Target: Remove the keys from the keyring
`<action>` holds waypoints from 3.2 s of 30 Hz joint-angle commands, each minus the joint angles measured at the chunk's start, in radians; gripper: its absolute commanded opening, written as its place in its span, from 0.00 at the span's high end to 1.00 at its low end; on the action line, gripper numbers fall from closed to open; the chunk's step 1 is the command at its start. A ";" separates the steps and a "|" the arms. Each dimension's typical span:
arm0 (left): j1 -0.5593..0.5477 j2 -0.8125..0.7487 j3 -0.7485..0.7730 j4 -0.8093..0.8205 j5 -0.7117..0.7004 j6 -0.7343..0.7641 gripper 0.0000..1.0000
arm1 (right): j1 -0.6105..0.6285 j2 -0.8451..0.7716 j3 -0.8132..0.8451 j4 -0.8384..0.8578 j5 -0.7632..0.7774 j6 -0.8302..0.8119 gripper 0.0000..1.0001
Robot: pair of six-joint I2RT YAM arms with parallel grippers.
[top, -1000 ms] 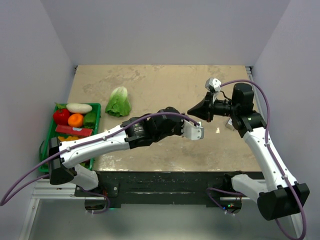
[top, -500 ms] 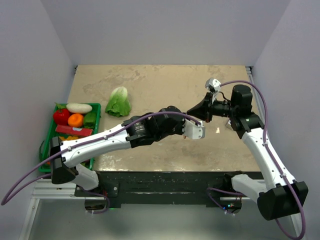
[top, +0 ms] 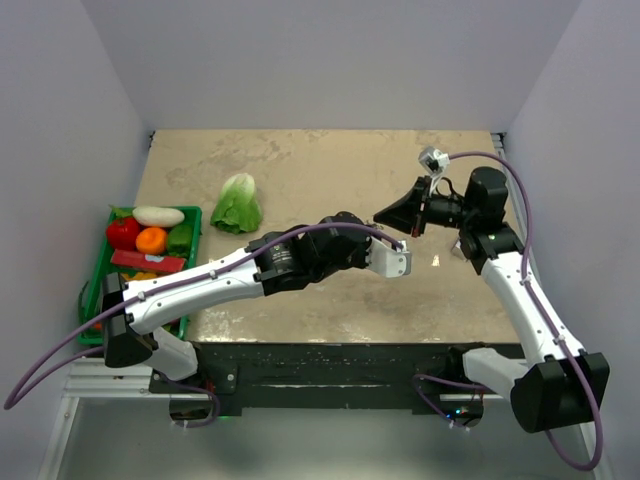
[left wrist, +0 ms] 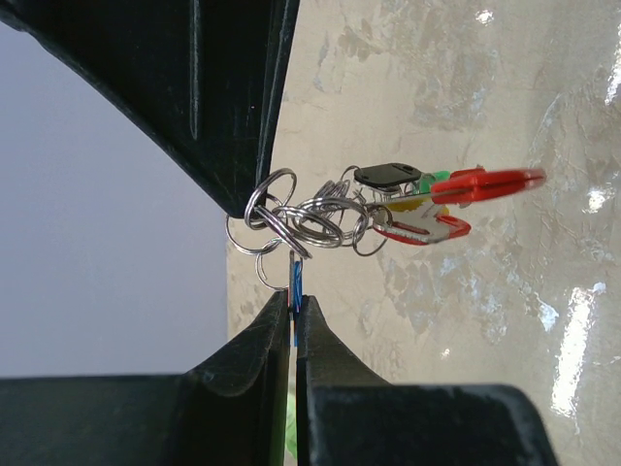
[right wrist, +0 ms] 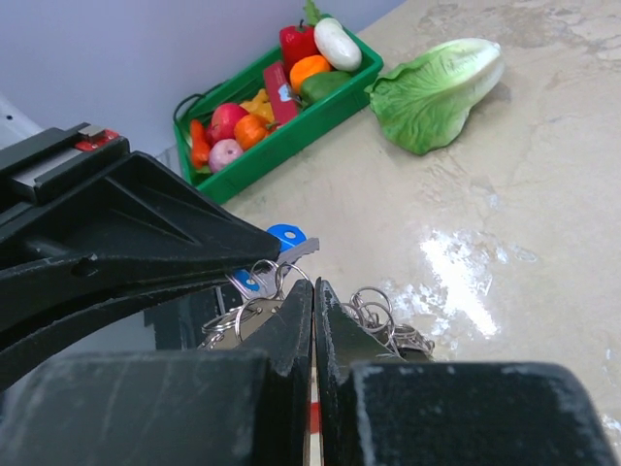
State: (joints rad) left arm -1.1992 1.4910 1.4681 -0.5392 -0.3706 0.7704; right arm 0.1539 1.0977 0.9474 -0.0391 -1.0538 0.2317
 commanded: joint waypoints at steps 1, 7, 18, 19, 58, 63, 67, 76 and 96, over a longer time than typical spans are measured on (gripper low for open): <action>-0.017 -0.008 0.031 -0.039 0.025 -0.008 1.00 | -0.037 -0.001 -0.002 0.189 0.035 0.106 1.00; -0.017 -0.008 0.031 -0.035 0.015 -0.010 1.00 | -0.042 -0.006 -0.013 0.222 0.018 0.130 1.00; -0.013 -0.009 0.096 -0.067 0.073 -0.055 0.82 | -0.045 -0.013 -0.056 0.332 -0.052 0.208 1.00; -0.014 -0.009 0.104 -0.080 0.085 -0.060 0.82 | -0.048 -0.009 -0.077 0.422 -0.061 0.283 1.00; 0.371 0.018 0.406 -0.182 0.993 -0.347 0.50 | -0.048 -0.007 -0.053 0.944 -0.244 0.520 1.00; 0.371 0.047 0.428 -0.176 1.087 -0.378 0.62 | -0.048 -0.007 -0.048 0.904 -0.233 0.491 1.00; 0.371 0.071 0.434 -0.183 1.134 -0.390 0.69 | -0.047 -0.009 -0.047 0.904 -0.233 0.492 1.00; 0.377 0.063 0.394 -0.133 1.087 -0.411 0.74 | -0.047 -0.015 -0.048 0.941 -0.239 0.521 1.00; 0.425 0.077 0.373 -0.110 1.168 -0.447 0.73 | -0.048 -0.024 -0.041 0.946 -0.244 0.529 1.00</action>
State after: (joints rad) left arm -0.7834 1.5753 1.8450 -0.6678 0.7383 0.3489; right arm 0.1101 1.0927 0.8486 0.8516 -1.3037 0.7479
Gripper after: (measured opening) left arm 0.270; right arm 0.007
